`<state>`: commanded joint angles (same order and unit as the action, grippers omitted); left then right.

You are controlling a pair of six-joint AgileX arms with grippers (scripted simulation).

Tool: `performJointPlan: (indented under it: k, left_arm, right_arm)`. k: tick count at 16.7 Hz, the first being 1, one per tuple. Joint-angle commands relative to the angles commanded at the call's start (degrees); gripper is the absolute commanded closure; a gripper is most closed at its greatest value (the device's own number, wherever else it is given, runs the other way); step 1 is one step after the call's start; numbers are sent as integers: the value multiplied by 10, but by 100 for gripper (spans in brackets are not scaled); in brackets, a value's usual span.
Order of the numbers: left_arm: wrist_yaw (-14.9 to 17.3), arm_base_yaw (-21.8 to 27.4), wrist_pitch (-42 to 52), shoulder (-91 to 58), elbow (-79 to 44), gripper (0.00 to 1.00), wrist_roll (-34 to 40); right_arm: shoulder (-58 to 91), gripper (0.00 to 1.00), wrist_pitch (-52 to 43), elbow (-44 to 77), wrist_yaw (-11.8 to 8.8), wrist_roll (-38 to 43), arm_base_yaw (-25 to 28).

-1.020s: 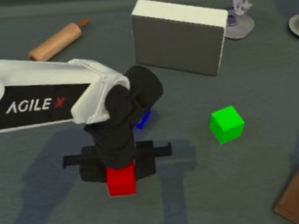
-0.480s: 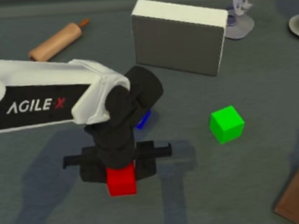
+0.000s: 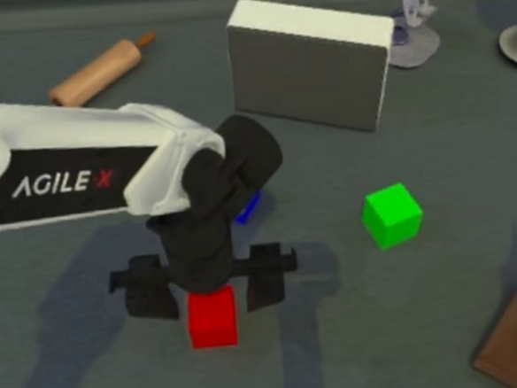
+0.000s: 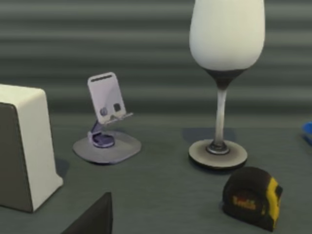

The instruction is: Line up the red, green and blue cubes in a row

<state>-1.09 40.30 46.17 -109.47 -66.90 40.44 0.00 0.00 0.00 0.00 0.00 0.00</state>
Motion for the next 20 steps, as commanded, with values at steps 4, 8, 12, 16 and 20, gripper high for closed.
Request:
performJointPlan:
  k: [4,8,12,16,20]
  left_arm:
    - [0,0,0,0,0,0,0]
    - [0,-1,0,0,0,0,0]
    - [-1,-3,44,15,-31,0,3]
    - [0,-7,136,48,-82,0,5]
    - [0,-9,152,59,-93,0,4]
  right_arm:
    - [0,0,0,0,0,0,0]
    - [0,0,0,0,0,0,0]
    - [0,0,0,0,0,0,0]
    - [0,0,0,0,0,0,0]
    - [0,0,0,0,0,0,0]
